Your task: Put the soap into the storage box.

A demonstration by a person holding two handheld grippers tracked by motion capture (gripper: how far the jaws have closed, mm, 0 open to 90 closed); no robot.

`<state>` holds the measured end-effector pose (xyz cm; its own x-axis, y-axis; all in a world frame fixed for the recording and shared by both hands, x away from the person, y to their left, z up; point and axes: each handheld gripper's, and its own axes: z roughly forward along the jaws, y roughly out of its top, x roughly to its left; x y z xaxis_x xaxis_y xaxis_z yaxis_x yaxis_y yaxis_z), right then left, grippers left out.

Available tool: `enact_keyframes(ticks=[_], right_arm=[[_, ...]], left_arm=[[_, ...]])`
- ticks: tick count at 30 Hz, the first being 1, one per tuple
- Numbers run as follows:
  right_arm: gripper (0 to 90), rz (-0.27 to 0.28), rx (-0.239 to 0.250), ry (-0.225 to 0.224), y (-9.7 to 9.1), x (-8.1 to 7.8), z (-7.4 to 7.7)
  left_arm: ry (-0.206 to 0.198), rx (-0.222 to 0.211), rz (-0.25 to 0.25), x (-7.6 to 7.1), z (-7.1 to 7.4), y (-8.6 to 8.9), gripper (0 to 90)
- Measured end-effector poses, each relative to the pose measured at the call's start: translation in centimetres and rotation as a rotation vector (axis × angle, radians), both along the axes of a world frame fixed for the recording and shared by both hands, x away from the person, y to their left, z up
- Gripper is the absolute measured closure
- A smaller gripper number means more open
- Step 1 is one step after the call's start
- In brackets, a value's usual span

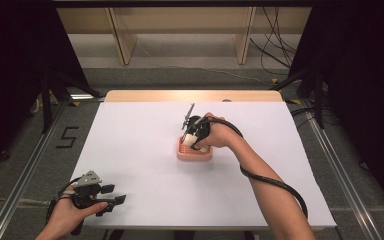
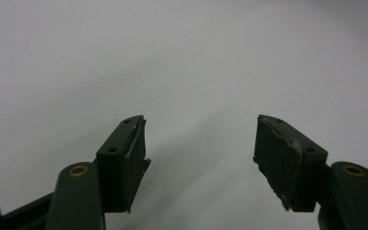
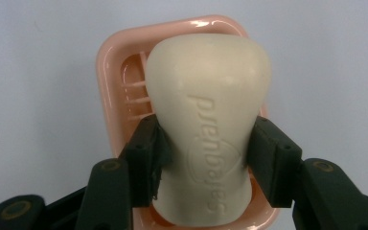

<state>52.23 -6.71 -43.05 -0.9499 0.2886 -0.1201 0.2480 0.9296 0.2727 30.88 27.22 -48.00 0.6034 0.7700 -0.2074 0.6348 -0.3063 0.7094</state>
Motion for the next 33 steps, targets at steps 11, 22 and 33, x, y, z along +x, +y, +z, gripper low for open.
enact_keyframes(ticks=[11, 22, 33], right_arm=[[35.8, -0.017, 0.107, 0.011, -0.7, -0.2, 0.4], [32.2, -0.034, 0.168, -0.026, -4.1, -3.3, 1.7], [33.5, -0.202, 0.330, -0.154, -9.2, -11.0, 0.4]], left_arm=[[0.003, 0.018, -0.010, 0.1, 0.0, 0.1, 34.9], [0.010, 0.028, -0.019, 0.1, -0.2, 0.0, 34.9], [0.012, 0.037, -0.010, 0.1, -0.3, -0.2, 34.7]])
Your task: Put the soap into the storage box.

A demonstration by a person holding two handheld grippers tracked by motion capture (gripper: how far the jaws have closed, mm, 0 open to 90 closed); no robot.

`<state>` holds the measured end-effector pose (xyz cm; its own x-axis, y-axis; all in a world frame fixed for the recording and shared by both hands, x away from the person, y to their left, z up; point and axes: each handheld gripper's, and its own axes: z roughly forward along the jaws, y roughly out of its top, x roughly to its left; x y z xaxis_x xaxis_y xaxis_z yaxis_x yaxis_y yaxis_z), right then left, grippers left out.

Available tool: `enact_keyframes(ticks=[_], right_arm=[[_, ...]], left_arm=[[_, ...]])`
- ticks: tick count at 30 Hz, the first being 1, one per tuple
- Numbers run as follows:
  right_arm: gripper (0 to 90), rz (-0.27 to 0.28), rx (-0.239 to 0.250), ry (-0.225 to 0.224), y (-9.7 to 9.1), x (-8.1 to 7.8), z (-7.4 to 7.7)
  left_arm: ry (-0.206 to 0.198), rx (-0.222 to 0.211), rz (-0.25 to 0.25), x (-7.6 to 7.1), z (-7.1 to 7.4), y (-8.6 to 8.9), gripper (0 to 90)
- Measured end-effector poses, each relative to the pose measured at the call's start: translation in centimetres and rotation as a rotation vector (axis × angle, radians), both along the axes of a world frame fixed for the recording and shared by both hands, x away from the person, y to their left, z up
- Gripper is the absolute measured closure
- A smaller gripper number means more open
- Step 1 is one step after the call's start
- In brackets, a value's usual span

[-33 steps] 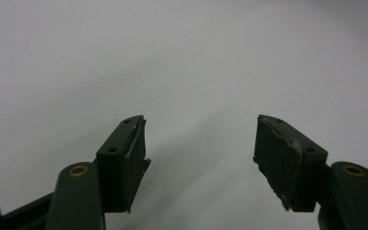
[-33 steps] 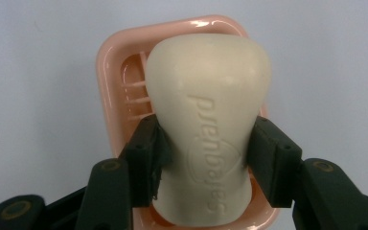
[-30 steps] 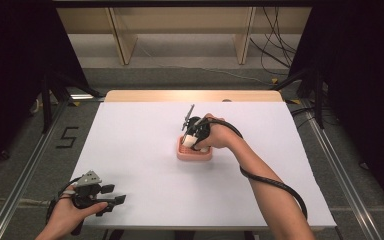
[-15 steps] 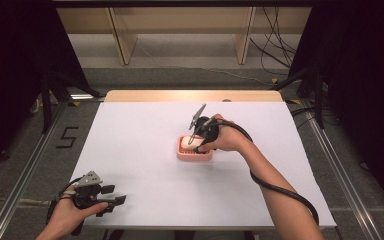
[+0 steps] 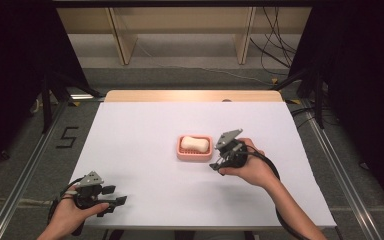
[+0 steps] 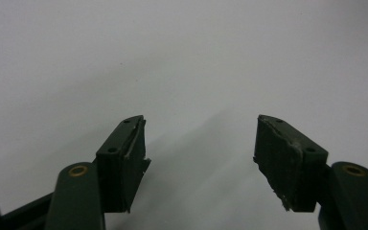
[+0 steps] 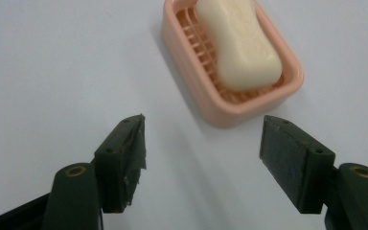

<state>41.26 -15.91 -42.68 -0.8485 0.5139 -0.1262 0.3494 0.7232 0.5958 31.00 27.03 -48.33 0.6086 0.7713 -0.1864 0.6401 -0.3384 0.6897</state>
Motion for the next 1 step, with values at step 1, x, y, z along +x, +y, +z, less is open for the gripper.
enact_keyframes(ticks=[1], right_arm=[[33.5, 0.000, 0.000, 0.000, 0.00, 0.00, 0.00]], left_arm=[[0.004, -0.003, -0.004, -0.04, 0.02, -0.05, 34.7]])
